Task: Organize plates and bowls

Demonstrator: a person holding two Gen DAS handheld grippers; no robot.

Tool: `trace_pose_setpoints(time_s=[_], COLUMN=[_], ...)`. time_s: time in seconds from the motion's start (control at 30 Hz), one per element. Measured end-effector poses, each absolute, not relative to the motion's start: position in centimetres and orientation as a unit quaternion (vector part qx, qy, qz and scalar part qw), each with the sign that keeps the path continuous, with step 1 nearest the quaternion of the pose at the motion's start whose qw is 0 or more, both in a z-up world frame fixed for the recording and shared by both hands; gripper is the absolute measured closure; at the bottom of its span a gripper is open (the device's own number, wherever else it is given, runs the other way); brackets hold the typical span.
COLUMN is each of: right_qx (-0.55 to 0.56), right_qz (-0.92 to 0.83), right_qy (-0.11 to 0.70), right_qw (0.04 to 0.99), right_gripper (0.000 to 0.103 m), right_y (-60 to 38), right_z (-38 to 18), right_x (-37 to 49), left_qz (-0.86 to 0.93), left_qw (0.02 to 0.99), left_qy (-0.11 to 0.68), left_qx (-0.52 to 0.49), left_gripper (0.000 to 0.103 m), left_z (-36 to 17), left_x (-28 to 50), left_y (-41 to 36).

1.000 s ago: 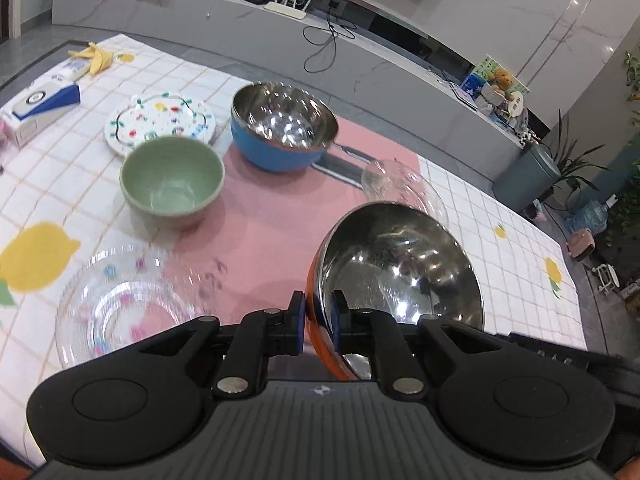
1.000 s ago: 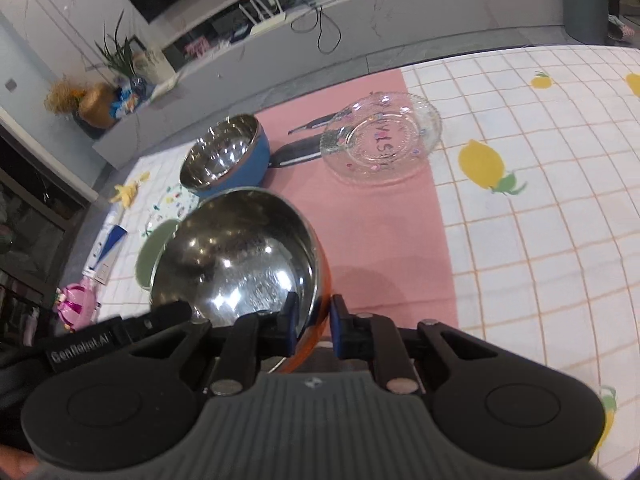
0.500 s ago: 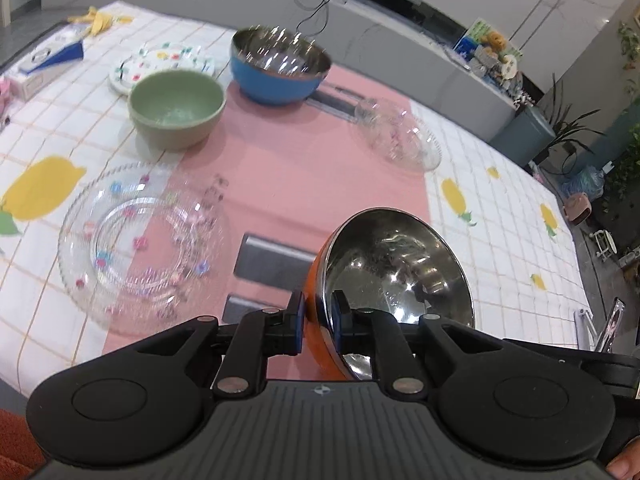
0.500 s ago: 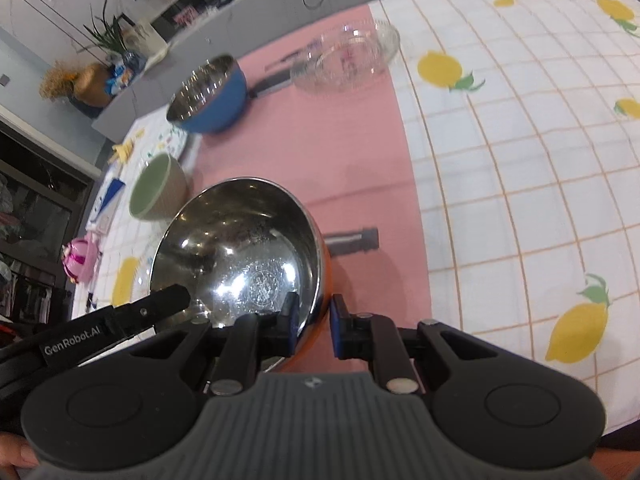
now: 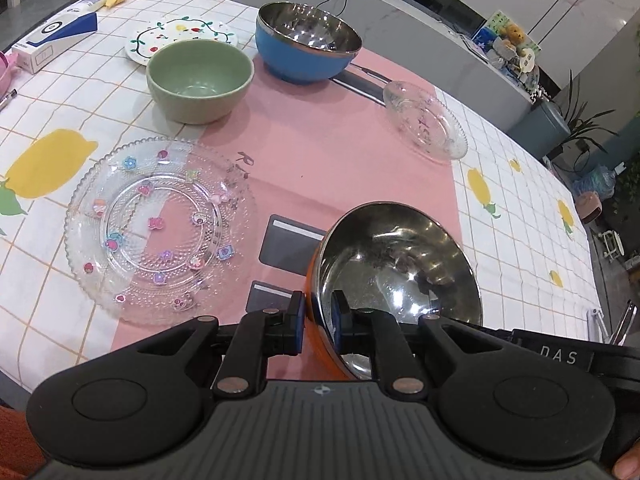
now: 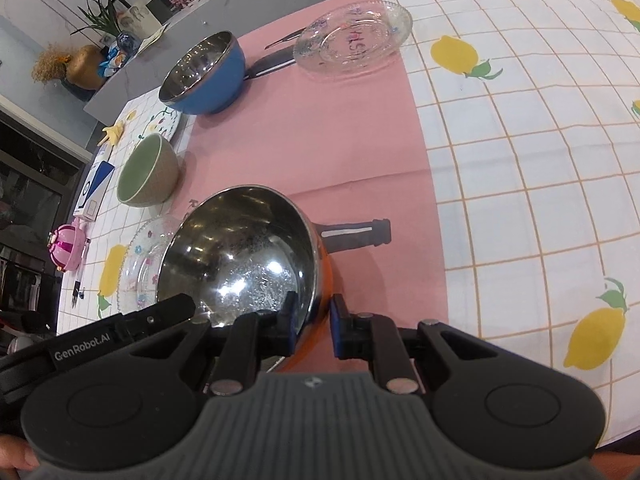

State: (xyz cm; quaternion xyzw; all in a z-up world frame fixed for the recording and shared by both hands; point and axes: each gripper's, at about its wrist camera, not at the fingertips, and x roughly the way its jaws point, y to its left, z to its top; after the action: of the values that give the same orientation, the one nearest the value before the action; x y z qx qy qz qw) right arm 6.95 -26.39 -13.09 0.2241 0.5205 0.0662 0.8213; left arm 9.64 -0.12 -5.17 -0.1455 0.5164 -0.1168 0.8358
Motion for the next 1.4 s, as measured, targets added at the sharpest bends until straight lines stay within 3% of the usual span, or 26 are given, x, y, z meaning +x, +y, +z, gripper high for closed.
trace_pose_setpoints(time_s=[0.17, 0.2, 0.23, 0.27, 0.43, 0.93, 1.17, 1.4], right_qx=[0.216, 0.217, 0.216, 0.215, 0.214, 0.247, 0.256, 0.234], right_qz=[0.071, 0.073, 0.074, 0.076, 0.079, 0.028, 0.034, 0.048], right_qy=[0.523, 0.524, 0.524, 0.523, 0.506, 0.411, 0.344, 0.338], right_qw=[0.821, 0.821, 0.820, 0.822, 0.832, 0.877, 0.903, 0.910], right_gripper=[0.084, 0.081, 0.067, 0.062, 0.052, 0.044, 0.033, 0.032], right_y=[-26.1, -26.2, -26.2, -26.2, -26.3, -27.6, -28.3, -27.8], right_z=[-13.1, -13.1, -13.1, -13.1, -12.6, -10.0, -7.9, -7.3], right_x=[7.1, 7.1, 7.2, 7.1, 6.9, 6.2, 7.2, 10.3], left_qz=[-0.118, -0.117, -0.119, -0.120, -0.112, -0.092, -0.088, -0.098], left_qw=[0.840, 0.841, 0.842, 0.844, 0.859, 0.932, 0.936, 0.944], left_qy=[0.514, 0.512, 0.510, 0.507, 0.483, 0.327, 0.312, 0.296], left_qx=[-0.131, -0.131, -0.130, -0.130, -0.126, -0.126, -0.134, -0.111], left_gripper=[0.087, 0.087, 0.084, 0.082, 0.078, 0.078, 0.078, 0.076], left_z=[-5.0, -5.1, -5.1, -5.1, -4.7, 0.1, 2.3, 3.7], left_x=[9.5, 9.5, 9.5, 9.5, 9.3, 8.5, 10.3, 13.3], left_y=[-0.4, -0.4, -0.5, -0.5, -0.3, 1.7, 2.5, 2.5])
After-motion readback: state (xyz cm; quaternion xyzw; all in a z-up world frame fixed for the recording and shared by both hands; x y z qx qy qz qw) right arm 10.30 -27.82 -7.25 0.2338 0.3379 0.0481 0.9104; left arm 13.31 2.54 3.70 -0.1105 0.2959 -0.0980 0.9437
